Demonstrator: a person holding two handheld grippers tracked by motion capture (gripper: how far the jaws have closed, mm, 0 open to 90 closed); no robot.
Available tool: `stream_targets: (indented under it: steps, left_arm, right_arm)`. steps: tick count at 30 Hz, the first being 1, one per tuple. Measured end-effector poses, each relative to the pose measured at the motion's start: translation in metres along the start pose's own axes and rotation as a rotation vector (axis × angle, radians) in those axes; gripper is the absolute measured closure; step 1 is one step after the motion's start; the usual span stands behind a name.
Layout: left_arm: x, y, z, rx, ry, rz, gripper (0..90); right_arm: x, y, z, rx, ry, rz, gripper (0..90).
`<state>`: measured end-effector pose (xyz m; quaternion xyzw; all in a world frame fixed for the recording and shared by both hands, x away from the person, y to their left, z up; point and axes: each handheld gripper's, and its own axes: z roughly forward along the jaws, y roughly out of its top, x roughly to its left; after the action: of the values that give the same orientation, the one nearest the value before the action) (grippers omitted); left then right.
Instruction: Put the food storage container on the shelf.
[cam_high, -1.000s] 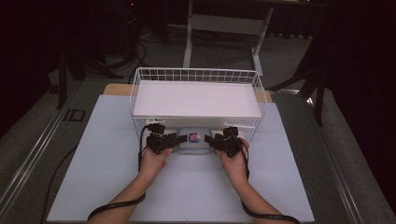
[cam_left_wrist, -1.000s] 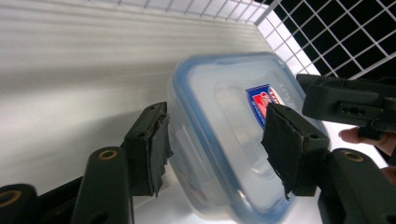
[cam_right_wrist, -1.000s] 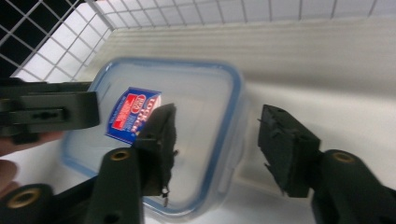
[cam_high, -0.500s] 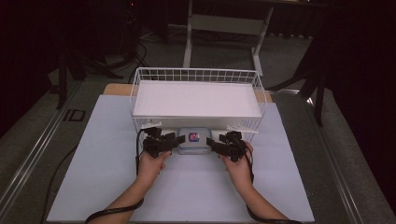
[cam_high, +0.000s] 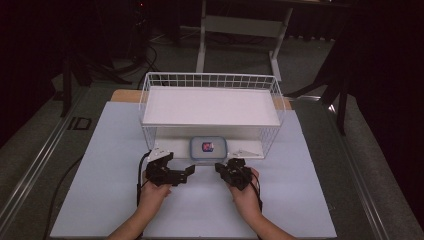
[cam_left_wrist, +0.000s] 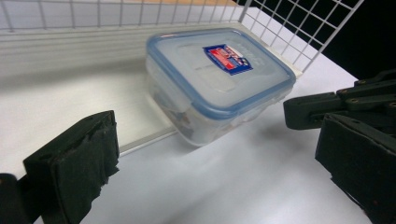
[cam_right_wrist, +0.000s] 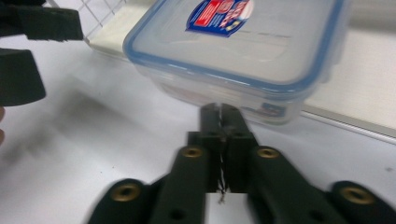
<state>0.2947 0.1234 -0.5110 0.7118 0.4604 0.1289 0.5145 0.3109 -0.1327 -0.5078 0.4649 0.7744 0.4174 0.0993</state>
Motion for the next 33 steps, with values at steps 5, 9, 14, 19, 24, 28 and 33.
stream_targets:
  steps: [5,9,14,19,24,28,33]
  left_arm:
    - [0.001,-0.003,-0.001,-0.018,0.035,0.031,0.6]
    - [0.002,-0.004,-0.003,-0.028,0.051,0.047,0.6]
    - [0.005,-0.004,-0.004,-0.036,0.06,0.046,0.6]
    - [0.006,-0.003,-0.004,-0.042,0.069,0.064,0.6]
    - [0.006,-0.004,-0.002,-0.036,0.059,0.062,0.6]
    - [0.005,-0.005,0.0,-0.029,0.055,0.056,0.6]
    - [0.003,-0.005,0.001,-0.023,0.05,0.061,0.6]
  right_arm:
    - [0.004,0.002,0.014,0.021,-0.001,-0.001,90.0]
    - [0.005,0.003,0.023,0.017,-0.011,-0.003,89.9]
    - [0.008,0.008,0.03,0.017,-0.01,-0.012,89.9]
    - [0.008,0.012,0.036,0.012,-0.024,-0.003,89.8]
    - [0.002,0.014,0.037,0.006,-0.041,0.012,89.8]
    - [-0.001,0.016,0.039,0.0,-0.046,0.016,89.7]
    - [-0.004,0.019,0.042,-0.001,-0.054,0.028,89.2]
